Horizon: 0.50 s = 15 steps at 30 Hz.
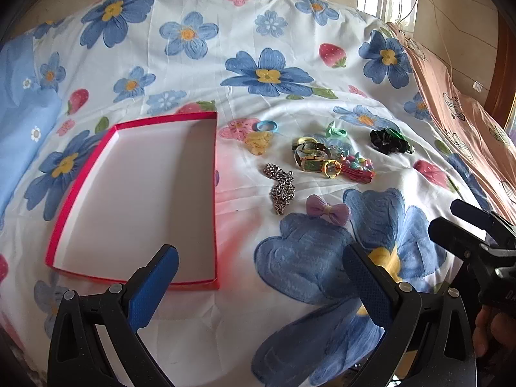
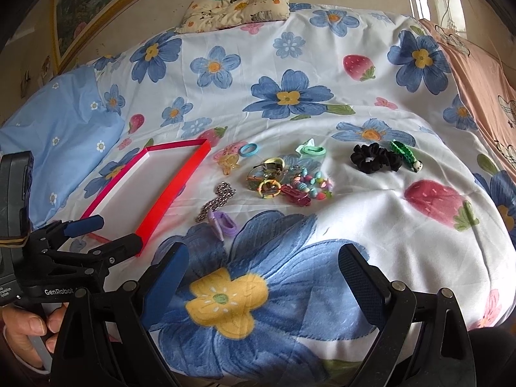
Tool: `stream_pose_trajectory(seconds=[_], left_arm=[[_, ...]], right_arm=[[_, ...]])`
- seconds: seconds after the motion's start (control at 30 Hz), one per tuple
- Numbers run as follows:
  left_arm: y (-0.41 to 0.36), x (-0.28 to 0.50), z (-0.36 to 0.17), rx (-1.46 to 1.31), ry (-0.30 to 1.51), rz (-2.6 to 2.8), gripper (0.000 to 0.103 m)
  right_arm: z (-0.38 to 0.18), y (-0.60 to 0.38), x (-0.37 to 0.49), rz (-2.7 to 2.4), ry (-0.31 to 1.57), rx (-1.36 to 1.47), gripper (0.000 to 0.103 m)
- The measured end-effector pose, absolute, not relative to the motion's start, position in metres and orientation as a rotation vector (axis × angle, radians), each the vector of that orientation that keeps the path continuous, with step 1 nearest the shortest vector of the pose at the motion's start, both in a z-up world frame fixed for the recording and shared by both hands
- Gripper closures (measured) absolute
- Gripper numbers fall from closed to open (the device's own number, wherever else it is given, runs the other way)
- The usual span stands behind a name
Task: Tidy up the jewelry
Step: 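Grasp the purple bow clip with the left tool while the right tool grasps the pink hair clip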
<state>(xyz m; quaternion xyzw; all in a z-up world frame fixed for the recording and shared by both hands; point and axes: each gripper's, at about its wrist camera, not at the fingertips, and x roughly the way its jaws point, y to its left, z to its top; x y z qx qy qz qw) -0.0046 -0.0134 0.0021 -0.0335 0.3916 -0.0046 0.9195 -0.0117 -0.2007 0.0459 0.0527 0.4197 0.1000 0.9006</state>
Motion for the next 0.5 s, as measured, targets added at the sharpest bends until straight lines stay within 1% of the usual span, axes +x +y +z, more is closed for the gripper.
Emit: stream_pose_trajectory(seconds=[0.37, 0.43, 0.5], left_arm=[[-0.022, 0.031, -0.003, -0.06, 0.841, -0.077, 0.001], [-0.024, 0.037, -0.006, -0.066, 0.845, -0.084, 0.001], [-0.024, 0.042, -0.007, -0.076, 0.849, -0.091, 0.002]], right_arm=[[0.034, -0.221, 0.018, 0.208, 0.909, 0.157, 0.009], [0.032, -0.222, 0.023, 0.212, 0.917, 0.161, 0.013], [0.029, -0.224, 0.029, 0.215, 0.926, 0.164, 0.02]])
